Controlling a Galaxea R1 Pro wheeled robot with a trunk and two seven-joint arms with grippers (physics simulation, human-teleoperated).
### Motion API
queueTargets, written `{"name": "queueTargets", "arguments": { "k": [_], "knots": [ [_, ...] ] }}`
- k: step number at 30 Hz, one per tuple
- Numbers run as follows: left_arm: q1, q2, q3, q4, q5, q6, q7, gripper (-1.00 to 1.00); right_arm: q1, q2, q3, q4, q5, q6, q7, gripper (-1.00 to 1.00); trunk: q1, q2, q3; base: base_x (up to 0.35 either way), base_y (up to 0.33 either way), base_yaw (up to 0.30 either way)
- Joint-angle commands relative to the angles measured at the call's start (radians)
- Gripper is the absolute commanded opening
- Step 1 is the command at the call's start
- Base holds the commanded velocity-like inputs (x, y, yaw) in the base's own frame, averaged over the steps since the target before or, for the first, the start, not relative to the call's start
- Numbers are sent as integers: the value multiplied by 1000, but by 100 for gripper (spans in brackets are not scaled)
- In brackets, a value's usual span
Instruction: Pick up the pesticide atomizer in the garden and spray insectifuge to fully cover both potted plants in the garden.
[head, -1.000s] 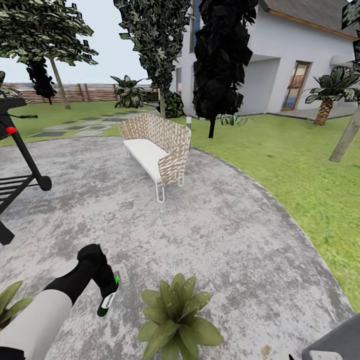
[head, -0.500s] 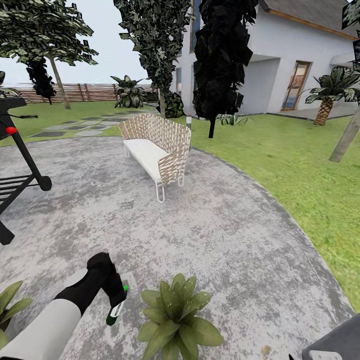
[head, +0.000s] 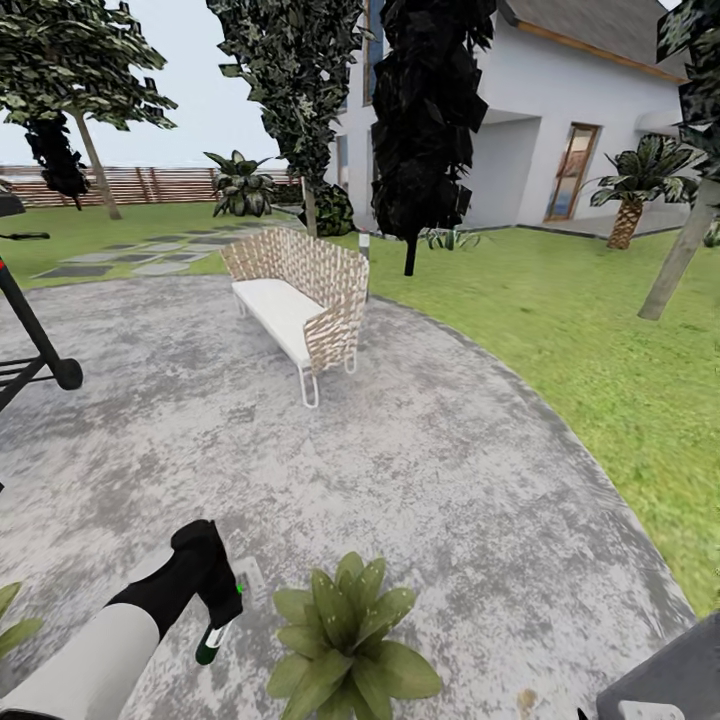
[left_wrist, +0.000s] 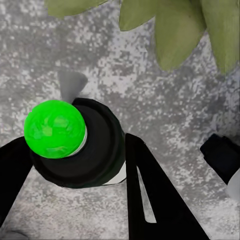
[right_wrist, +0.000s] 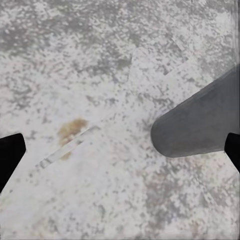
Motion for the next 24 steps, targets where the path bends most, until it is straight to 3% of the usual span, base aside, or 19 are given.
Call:
{"name": "queueTargets", "arguments": {
  "k": [1, 4, 7, 10, 15, 20, 24],
  "knots": [
    [0, 1, -4, -3, -1, 8, -3, -100, -1, 0, -9, 1, 8, -3, 4, 100, 0, 0, -1, 258, 170, -247],
    [0, 6, -6, -3, -2, 8, 12, -100, -1, 0, -9, 1, 8, -3, 4, 100, 0, 0, -1, 251, 178, -75],
    [0, 36, -6, 4, -1, 7, 33, -100, -1, 0, -9, 1, 8, -4, 4, 100, 0, 0, -1, 20, 16, -2],
    [19, 44, -5, 23, 3, 2, 70, -100, -1, 0, -9, 1, 8, -3, 4, 100, 0, 0, -1, 4, 3, 0],
    [41, 40, -3, 46, 16, -3, 120, -100, -1, 1, -9, 1, 8, -3, 4, 100, 0, 0, -1, 0, 0, 0],
    [43, 30, -2, 48, 27, -4, 125, -100, -1, 1, -9, 1, 8, -4, 4, 100, 0, 0, -1, 0, 0, 0],
    [54, 41, 7, 48, 26, -5, 127, -100, -1, 1, -9, 1, 8, -4, 4, 100, 0, 0, -1, 0, 0, 0]
  ]
}}
